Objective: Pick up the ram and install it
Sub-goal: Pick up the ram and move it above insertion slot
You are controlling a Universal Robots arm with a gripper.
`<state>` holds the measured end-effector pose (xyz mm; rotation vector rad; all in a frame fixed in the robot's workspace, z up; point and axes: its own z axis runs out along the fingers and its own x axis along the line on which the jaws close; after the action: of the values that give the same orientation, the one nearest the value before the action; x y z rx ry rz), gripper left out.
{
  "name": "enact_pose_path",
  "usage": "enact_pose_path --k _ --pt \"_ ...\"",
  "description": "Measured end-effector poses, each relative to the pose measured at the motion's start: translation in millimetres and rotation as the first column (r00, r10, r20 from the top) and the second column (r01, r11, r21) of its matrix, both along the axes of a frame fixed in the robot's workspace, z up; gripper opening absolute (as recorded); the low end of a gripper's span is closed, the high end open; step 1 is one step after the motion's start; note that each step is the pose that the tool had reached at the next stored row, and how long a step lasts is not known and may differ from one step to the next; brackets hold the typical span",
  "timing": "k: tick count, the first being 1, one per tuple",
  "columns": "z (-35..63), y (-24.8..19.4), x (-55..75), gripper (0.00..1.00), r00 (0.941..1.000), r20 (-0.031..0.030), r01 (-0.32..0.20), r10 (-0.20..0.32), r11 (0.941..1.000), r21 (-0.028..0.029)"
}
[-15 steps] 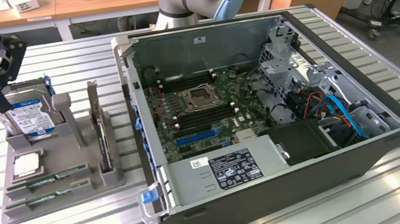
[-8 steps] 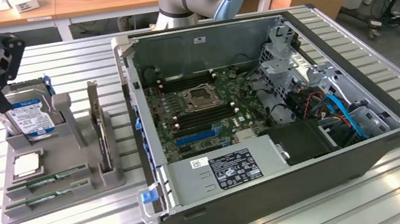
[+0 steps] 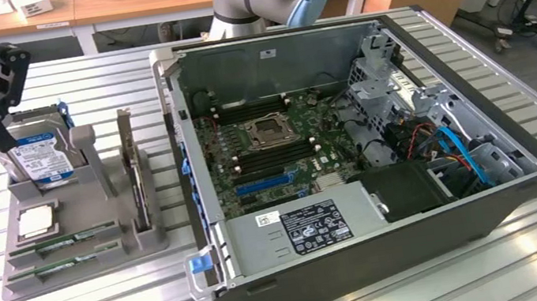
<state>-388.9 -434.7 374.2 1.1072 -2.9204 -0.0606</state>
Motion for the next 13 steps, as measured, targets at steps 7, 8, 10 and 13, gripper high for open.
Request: enact_pose_path --k 7,8,10,13 --pt "-0.1 0.0 0.0 0.10 0.9946 0.0000 -0.103 0.103 0.9946 0.0000" --pt "0.0 0.0 0.0 0.10 0.9931 -0.0001 -0.117 0.117 0.9931 0.0000" --pt "-0.1 0.0 0.0 0.10 0.9894 0.0001 -0.145 0.145 0.9894 0.0000" --pt "-0.1 0.0 0.0 0.10 0.9829 0.0000 -0.184 0.184 0.9829 0.0000"
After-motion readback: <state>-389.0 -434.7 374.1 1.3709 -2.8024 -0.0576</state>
